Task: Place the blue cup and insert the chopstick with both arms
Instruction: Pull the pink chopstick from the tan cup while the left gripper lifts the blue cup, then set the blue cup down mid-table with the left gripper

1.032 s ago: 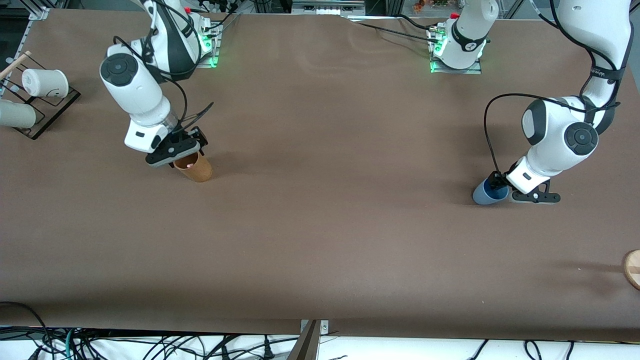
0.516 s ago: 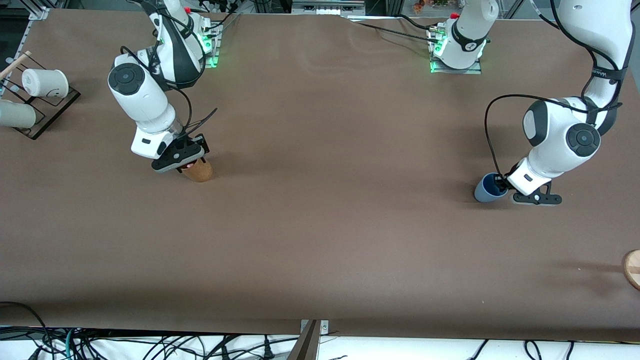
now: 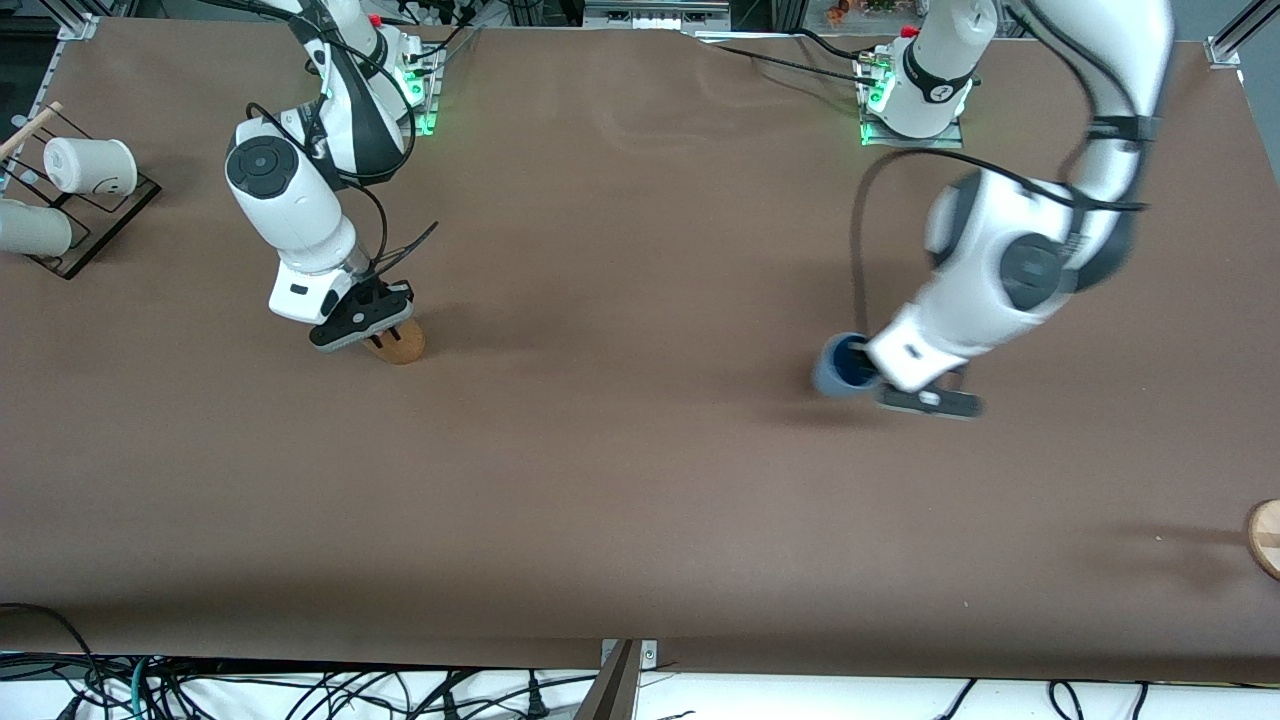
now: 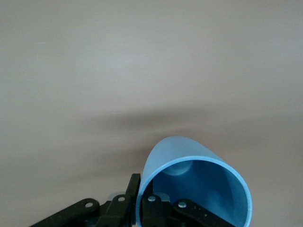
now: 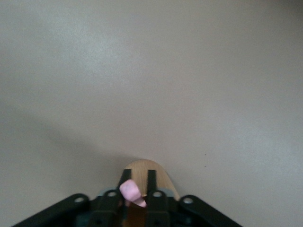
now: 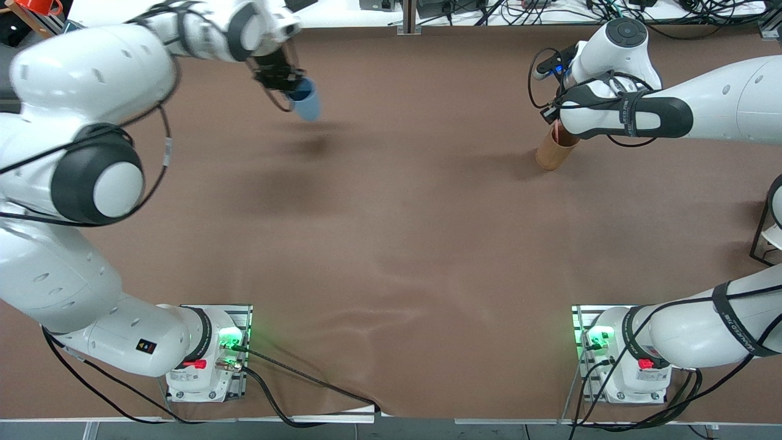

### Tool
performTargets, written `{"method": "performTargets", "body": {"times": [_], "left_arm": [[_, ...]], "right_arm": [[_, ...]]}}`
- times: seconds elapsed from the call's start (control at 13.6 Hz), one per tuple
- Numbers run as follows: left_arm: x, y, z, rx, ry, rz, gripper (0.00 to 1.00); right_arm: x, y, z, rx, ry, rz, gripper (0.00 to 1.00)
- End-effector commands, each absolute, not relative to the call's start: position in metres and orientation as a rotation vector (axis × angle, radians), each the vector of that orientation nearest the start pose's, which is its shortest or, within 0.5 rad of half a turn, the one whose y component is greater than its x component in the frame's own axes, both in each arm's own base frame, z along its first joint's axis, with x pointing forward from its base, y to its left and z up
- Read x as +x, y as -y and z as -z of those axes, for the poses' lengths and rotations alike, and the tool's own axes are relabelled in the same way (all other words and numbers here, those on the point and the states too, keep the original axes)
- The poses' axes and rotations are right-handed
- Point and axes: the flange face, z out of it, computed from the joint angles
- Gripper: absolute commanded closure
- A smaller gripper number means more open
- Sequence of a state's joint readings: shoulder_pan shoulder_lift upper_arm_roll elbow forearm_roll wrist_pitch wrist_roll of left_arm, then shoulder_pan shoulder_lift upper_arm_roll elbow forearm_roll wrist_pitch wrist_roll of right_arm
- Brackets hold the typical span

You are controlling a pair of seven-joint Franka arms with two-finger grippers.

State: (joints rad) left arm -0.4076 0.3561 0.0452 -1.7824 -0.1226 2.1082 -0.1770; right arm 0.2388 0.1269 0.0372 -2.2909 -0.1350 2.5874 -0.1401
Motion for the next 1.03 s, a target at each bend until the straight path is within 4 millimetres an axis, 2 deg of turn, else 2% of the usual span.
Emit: {"method": "performTargets", "body": {"times": [0.0,0.15,0.22,0.37,0.52,0.66,0.74,0.96], "left_arm": [[0.584,0.335,-0.338,-3.203,-0.224,-0.126,1.00],[0.569,0.397,-0.327,-3.199,-0.226,-0.115,1.00],[0.560,0.425,-0.318,-3.195,-0.231,-0.113,1.00],[0.551,0.471,-0.301,-3.198,-0.192,-0.098,1.00],[0.538,0.506,-0.283,-3.197,-0.190,-0.093,1.00],[0.532,0.525,-0.273,-3.201,-0.141,-0.082,1.00],[0.528,0.529,-0.267,-3.196,-0.133,-0.089,1.00],[0.527,0.530,-0.253,-3.190,-0.127,-0.091,1.00]], "right_arm": [[0.533,-0.149,-0.336,-3.081,0.865,0.359,1.00],[0.539,-0.149,-0.361,-3.086,0.858,0.390,1.00],[0.541,-0.149,-0.382,-3.088,0.864,0.408,1.00],[0.544,-0.147,-0.438,-3.092,0.900,0.443,1.00],[0.546,-0.146,-0.490,-3.104,0.884,0.439,1.00],[0.548,-0.148,-0.523,-3.113,0.865,0.399,1.00],[0.548,-0.149,-0.528,-3.113,0.858,0.376,1.00],[0.541,-0.167,-0.534,-3.062,0.819,0.319,1.00]]}}
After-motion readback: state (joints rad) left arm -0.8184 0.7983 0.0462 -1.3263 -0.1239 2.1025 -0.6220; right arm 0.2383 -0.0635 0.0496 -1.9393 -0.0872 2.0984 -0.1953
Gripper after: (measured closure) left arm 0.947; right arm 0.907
